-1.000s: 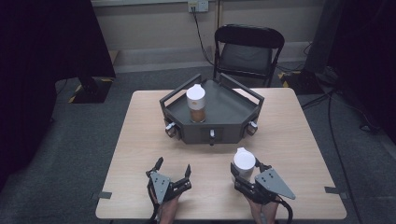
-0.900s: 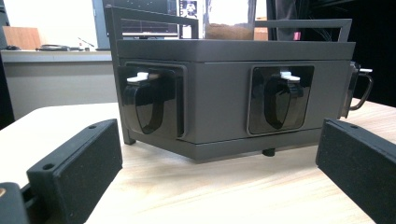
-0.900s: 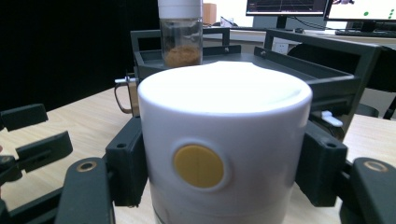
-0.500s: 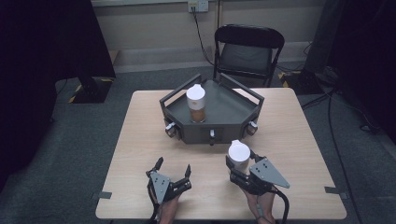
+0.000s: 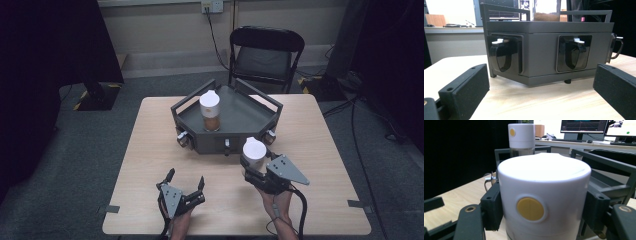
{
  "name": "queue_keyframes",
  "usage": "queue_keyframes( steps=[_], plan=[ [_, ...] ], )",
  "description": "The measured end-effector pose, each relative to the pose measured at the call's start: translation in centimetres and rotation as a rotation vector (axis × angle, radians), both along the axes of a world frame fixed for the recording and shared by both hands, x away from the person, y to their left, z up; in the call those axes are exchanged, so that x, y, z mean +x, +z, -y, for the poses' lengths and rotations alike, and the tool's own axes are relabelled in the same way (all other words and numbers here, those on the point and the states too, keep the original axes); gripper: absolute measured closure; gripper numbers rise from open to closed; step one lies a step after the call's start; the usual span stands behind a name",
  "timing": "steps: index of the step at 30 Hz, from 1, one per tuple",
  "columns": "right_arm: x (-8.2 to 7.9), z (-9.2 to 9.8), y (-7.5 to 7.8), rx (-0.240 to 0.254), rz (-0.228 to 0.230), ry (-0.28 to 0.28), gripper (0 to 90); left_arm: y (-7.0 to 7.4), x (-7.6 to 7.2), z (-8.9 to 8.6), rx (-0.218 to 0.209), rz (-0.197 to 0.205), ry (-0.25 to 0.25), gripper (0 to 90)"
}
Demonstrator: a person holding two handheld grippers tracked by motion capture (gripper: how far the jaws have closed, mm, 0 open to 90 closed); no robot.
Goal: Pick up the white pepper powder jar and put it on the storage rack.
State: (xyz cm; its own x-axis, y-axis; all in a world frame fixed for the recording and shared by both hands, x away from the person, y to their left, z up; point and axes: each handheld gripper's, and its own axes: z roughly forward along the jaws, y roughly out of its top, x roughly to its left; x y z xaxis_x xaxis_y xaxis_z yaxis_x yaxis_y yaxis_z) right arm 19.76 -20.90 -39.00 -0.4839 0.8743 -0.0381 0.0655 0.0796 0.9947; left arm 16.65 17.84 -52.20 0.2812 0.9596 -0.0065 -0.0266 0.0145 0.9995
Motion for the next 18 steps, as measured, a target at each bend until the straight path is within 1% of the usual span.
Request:
queue_keyframes(
  steps=[4,8,10,18],
  plan=[
    [0.6,-0.1,0.5,0.002,-0.003,-0.002,30.0,0.0,0.0,0.0,0.001,-0.001,0.000,0.0],
    [1.1,-0.2,0.9,0.007,0.008,0.001,30.1,0.0,0.0,0.0,0.001,-0.002,0.000,0.0],
    [1.4,-0.4,1.0,0.011,0.022,0.003,30.1,0.0,0.0,0.0,0.001,-0.002,0.000,0.0],
    [3.2,-0.9,1.9,0.028,0.015,0.001,30.1,0.0,0.0,0.0,0.001,-0.002,0.000,0.0]
  ],
)
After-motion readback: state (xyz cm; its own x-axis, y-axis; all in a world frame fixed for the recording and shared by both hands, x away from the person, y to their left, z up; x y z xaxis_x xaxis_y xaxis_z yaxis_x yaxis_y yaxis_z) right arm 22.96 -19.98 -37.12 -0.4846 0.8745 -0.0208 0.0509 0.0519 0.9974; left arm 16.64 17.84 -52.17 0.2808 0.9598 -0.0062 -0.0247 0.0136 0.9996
